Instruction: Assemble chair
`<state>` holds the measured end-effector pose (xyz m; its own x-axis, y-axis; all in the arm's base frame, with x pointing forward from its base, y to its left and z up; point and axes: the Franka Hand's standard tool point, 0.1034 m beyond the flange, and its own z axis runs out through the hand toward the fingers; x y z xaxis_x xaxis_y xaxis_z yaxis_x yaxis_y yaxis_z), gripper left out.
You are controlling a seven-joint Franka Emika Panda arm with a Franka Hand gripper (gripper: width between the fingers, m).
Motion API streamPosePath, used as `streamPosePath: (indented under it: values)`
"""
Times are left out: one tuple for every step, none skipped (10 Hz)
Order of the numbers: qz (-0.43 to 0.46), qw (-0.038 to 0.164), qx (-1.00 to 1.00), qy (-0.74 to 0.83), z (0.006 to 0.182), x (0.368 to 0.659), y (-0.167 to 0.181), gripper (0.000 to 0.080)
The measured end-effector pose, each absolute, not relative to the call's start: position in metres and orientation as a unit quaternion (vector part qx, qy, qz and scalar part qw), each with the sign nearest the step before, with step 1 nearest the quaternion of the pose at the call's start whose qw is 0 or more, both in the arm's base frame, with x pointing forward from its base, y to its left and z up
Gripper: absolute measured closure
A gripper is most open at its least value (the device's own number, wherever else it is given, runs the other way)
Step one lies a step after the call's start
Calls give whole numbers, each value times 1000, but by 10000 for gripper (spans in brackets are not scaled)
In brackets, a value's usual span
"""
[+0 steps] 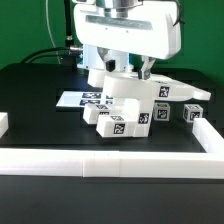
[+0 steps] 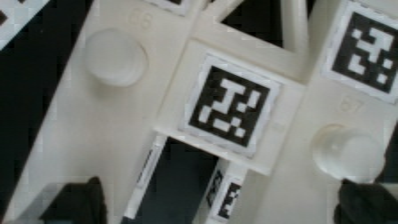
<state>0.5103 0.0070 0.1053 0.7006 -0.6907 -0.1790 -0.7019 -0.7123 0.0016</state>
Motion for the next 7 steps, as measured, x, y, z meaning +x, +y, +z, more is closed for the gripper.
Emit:
streamPosePath:
  values:
    - [82,34,-925,371,105,512,2,151]
    - [79,36,-928,363,107,516,-3,151]
    - [72,38,-931,356,111,523,-10,151]
    - [71,37,-931,357,109,525,-14,151]
    - [73,33,-930,358,103,524,-15,151]
    - [70,31,-931,357,99,525,-16,151]
    - [68,33,-933,352,101,526,-16,151]
